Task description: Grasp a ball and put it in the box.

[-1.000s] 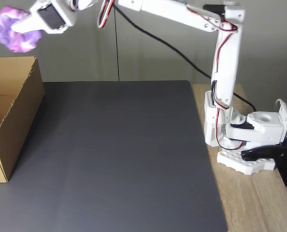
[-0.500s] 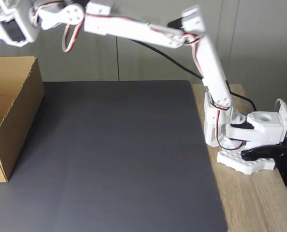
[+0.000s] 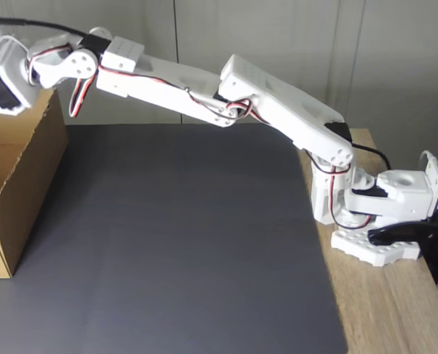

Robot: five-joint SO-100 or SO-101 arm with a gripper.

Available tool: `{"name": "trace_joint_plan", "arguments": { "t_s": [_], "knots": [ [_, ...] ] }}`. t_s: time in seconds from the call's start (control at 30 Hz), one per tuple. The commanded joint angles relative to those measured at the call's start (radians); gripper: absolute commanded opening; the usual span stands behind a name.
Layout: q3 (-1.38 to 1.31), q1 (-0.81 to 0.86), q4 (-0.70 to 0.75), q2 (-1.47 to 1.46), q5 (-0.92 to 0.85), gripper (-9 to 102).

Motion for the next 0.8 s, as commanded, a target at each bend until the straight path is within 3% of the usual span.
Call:
{"name": "trace_joint_plan", "arguments": {
  "t_s": [0.0,0.33,0.77],
  "knots": [
    [-0.054,0.005,0.005,0.014,0.003,0],
    [-0.055,0.011,-0.04,-0.018,0.02,15],
    [-0.055,0.029,-0.035,-0.023,0.012,20]
  ]
}}
